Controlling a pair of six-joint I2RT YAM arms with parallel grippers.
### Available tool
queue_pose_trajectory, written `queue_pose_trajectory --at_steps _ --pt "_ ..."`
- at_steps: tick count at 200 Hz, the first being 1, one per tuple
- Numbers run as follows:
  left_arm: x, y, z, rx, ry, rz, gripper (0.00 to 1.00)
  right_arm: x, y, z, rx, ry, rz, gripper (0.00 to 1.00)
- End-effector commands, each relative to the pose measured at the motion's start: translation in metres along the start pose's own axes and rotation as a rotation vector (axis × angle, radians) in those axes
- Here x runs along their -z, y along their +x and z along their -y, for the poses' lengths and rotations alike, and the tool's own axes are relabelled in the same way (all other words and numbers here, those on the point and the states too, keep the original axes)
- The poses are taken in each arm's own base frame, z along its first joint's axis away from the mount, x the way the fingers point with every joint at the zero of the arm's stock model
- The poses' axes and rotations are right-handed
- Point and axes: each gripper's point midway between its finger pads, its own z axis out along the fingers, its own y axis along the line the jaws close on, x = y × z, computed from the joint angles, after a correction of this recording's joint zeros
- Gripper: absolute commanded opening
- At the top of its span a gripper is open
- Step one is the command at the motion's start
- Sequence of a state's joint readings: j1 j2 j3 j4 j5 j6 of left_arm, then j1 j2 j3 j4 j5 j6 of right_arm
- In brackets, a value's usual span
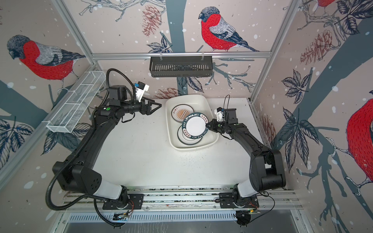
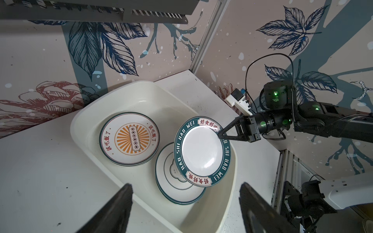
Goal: Place the plates into the plastic bin on the countertop
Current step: 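Lower the plate onto the green-rimmed stack with the right gripper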
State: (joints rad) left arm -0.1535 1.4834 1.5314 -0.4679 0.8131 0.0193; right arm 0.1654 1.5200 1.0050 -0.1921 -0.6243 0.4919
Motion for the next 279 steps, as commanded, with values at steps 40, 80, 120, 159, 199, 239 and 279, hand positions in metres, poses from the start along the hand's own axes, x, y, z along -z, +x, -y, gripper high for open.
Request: queue_pose_trajectory --at_steps 40,80,120,159,199,239,279 --pt "0.004 0.001 0.011 0.001 0.048 0.022 0.82 -0.02 0.009 0.002 0.018 -0.009 -0.072 0.03" --pt "0.003 0.005 0.011 0.006 0.046 0.02 0.82 -0.035 0.014 0.008 0.006 0.01 -0.109 0.03" --pt "0.002 0.007 0.01 0.012 0.05 0.022 0.82 -0.047 0.017 0.007 0.008 0.014 -0.143 0.04" --pt "0.002 0.008 0.009 0.015 0.053 0.021 0.82 -0.054 0.017 0.012 -0.004 0.022 -0.16 0.05" --pt "0.001 0.008 0.01 0.016 0.056 0.021 0.82 -0.058 0.018 0.017 -0.013 0.034 -0.17 0.06" --pt "0.001 0.009 0.01 0.017 0.055 0.021 0.82 -0.062 0.021 0.022 -0.023 0.044 -0.181 0.08" --pt "0.001 0.009 0.011 0.016 0.057 0.022 0.82 -0.064 0.021 0.024 -0.026 0.047 -0.185 0.1"
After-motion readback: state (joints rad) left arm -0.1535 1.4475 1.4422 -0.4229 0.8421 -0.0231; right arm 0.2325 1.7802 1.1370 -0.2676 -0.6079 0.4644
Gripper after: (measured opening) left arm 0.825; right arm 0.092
